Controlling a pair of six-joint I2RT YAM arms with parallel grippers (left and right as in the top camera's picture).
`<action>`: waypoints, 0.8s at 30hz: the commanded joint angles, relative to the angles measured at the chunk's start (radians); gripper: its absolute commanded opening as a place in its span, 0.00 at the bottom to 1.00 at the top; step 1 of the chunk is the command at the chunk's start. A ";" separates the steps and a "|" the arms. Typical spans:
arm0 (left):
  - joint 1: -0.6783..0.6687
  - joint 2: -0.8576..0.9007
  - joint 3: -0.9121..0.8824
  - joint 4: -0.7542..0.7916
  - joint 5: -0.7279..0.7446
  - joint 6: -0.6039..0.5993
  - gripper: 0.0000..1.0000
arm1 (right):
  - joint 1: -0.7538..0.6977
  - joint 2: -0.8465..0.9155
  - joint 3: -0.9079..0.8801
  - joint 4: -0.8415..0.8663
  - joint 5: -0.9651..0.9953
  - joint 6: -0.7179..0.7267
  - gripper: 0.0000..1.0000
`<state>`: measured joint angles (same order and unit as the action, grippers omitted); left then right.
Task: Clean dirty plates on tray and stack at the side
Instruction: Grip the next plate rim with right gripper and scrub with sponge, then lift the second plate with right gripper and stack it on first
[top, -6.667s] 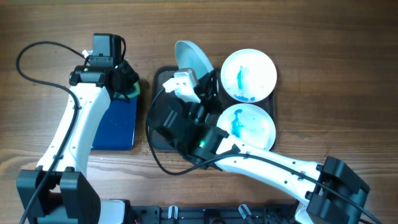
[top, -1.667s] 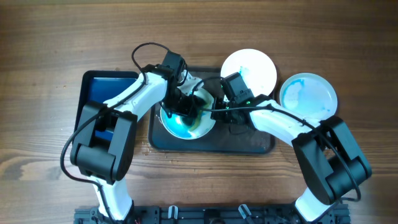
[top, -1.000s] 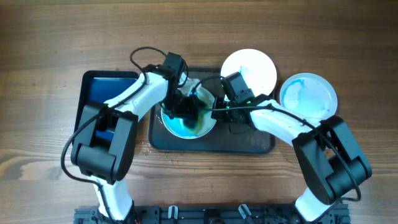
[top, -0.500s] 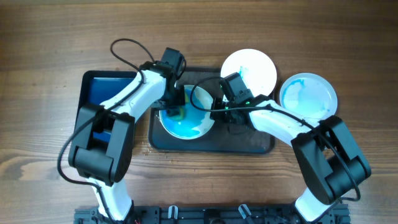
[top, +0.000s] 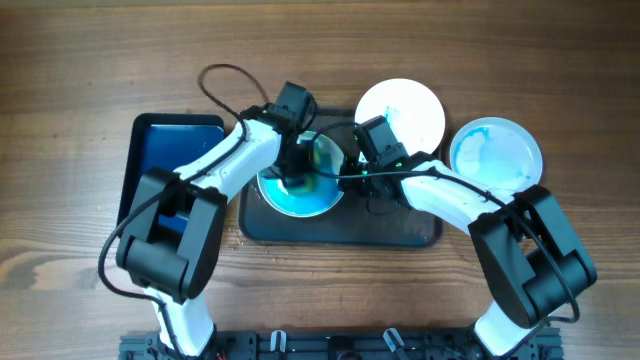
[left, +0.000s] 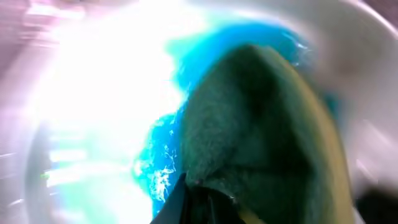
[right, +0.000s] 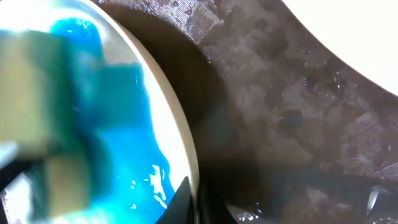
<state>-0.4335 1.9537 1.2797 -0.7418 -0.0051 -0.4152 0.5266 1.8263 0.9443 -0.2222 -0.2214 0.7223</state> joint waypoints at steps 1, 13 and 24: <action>0.036 0.037 -0.021 -0.043 -0.454 -0.245 0.04 | -0.002 0.016 0.004 -0.014 0.010 0.002 0.04; 0.041 0.037 -0.021 0.016 0.703 0.575 0.04 | -0.003 0.016 0.004 -0.014 0.002 -0.008 0.04; 0.023 0.037 -0.021 -0.042 -0.335 -0.220 0.04 | -0.003 0.016 0.004 -0.013 0.002 -0.009 0.04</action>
<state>-0.4236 1.9560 1.2842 -0.7658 -0.1410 -0.5705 0.5251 1.8271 0.9447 -0.2249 -0.2279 0.7212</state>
